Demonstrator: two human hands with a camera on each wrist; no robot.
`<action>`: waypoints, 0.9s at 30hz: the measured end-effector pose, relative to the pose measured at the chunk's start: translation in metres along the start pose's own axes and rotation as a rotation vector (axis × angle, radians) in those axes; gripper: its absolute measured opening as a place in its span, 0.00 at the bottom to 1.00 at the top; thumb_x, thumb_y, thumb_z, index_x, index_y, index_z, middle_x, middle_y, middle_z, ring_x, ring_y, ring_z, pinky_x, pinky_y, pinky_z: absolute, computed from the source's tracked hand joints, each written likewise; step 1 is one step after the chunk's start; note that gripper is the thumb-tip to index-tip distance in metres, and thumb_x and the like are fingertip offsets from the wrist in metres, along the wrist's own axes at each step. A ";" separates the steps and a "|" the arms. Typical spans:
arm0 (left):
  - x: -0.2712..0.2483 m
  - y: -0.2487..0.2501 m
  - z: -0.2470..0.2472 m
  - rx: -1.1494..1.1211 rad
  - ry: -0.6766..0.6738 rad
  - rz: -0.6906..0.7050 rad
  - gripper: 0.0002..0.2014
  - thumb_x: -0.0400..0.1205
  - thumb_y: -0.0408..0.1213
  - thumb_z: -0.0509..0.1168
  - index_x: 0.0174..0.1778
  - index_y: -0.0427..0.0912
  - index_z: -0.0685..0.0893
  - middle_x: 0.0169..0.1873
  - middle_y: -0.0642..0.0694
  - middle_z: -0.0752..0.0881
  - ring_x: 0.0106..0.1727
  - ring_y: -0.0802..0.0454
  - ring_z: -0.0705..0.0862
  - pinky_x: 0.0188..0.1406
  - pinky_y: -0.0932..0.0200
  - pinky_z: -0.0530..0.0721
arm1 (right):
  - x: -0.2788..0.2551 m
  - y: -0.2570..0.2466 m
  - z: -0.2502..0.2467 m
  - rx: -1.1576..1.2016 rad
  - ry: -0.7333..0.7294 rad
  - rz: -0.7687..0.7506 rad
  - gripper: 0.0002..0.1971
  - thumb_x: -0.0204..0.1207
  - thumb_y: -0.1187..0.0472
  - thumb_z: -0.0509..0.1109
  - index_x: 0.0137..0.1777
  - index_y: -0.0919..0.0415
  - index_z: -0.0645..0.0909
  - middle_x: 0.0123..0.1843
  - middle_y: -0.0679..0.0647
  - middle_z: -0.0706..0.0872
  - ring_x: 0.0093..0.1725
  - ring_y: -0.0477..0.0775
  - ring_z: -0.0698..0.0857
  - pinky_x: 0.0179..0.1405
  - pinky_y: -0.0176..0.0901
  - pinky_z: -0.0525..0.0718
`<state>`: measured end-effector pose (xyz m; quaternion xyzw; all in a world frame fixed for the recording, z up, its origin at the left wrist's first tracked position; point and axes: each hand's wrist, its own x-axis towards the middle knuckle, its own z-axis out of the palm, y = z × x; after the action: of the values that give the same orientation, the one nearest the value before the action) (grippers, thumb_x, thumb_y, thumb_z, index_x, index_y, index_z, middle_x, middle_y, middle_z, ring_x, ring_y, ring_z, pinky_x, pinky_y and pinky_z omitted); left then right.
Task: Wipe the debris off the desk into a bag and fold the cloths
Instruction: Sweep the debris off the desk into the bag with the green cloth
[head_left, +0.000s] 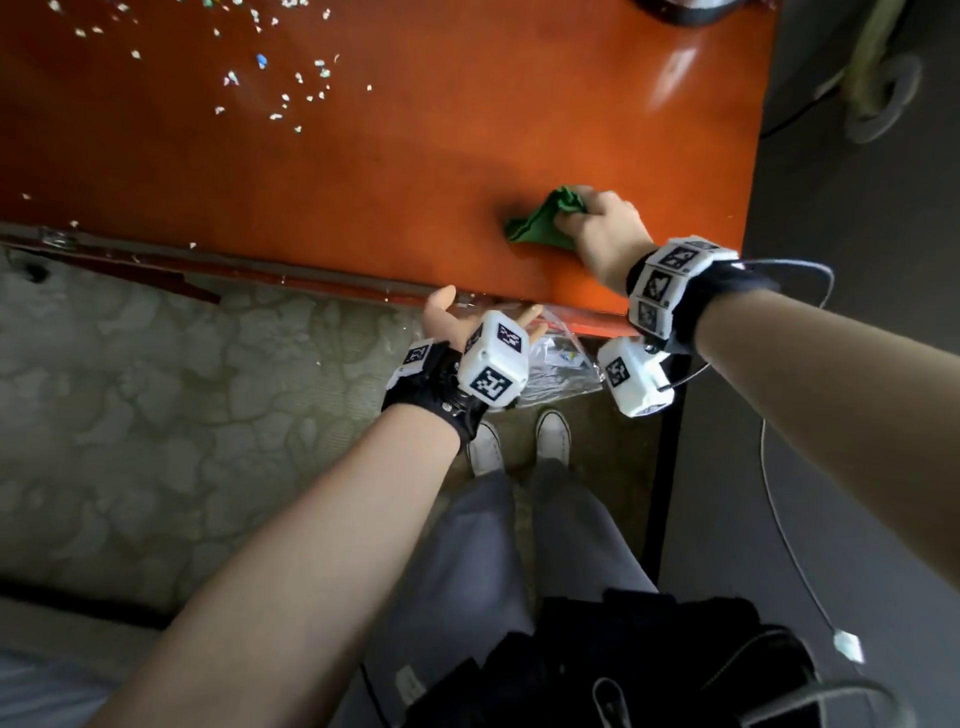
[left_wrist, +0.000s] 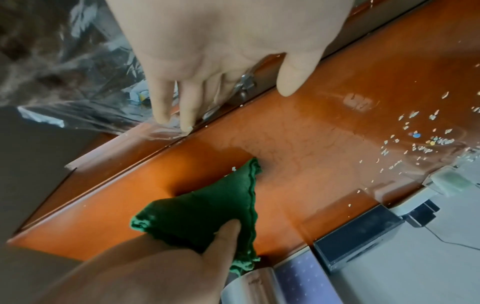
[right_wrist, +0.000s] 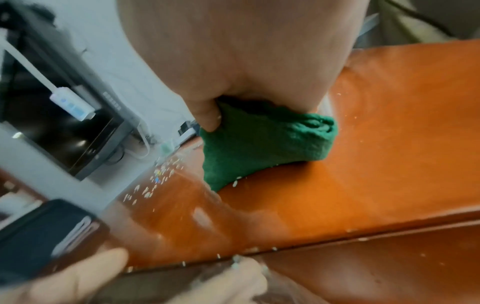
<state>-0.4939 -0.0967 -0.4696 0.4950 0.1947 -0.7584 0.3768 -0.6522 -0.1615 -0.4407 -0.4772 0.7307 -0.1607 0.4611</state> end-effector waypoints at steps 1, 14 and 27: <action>0.000 -0.002 0.000 -0.047 -0.002 0.002 0.32 0.84 0.54 0.55 0.76 0.34 0.65 0.53 0.24 0.81 0.51 0.25 0.83 0.73 0.27 0.69 | 0.003 0.000 -0.001 0.045 0.022 0.015 0.24 0.73 0.51 0.65 0.69 0.54 0.80 0.63 0.60 0.85 0.65 0.61 0.81 0.68 0.49 0.78; 0.002 -0.008 -0.007 -0.048 -0.022 -0.001 0.31 0.78 0.67 0.59 0.61 0.42 0.74 0.61 0.24 0.80 0.62 0.24 0.83 0.62 0.14 0.69 | -0.005 -0.016 -0.006 -0.222 0.091 -0.124 0.13 0.84 0.58 0.57 0.61 0.66 0.74 0.61 0.68 0.82 0.61 0.67 0.79 0.51 0.48 0.72; -0.003 -0.025 -0.001 -0.023 -0.024 0.123 0.32 0.81 0.67 0.57 0.56 0.38 0.80 0.53 0.33 0.84 0.65 0.30 0.83 0.72 0.24 0.69 | -0.037 -0.012 0.038 -0.343 -0.180 -0.237 0.12 0.85 0.59 0.58 0.59 0.66 0.76 0.53 0.65 0.85 0.50 0.62 0.83 0.43 0.48 0.77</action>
<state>-0.5116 -0.0783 -0.4691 0.4927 0.1680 -0.7373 0.4306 -0.6099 -0.1286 -0.4327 -0.6434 0.6423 -0.0438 0.4143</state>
